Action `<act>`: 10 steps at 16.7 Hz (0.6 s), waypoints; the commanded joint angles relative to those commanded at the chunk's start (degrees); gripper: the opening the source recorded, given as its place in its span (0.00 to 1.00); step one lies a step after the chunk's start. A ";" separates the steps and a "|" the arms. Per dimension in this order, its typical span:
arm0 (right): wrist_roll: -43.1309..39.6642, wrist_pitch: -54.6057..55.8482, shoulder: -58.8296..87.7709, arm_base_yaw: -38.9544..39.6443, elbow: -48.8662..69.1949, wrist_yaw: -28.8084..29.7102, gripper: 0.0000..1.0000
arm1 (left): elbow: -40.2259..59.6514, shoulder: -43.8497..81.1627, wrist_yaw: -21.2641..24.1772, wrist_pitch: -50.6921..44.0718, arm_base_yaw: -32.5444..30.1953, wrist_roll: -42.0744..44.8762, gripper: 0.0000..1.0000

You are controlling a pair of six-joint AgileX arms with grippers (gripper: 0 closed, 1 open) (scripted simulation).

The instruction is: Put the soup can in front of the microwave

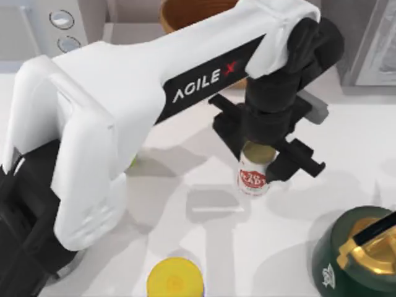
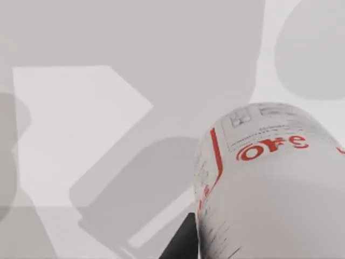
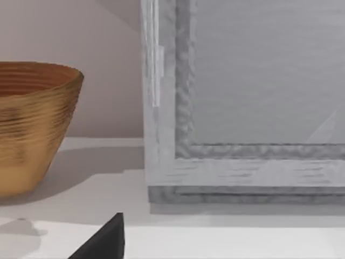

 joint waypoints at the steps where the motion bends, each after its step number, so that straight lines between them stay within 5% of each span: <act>1: 0.00 0.00 0.00 0.00 0.00 0.00 1.00 | -0.15 -0.86 0.18 -0.03 1.23 0.97 0.00; 10: 0.00 0.00 0.00 0.00 0.00 0.00 1.00 | -3.38 -14.66 1.19 3.86 32.28 13.67 0.00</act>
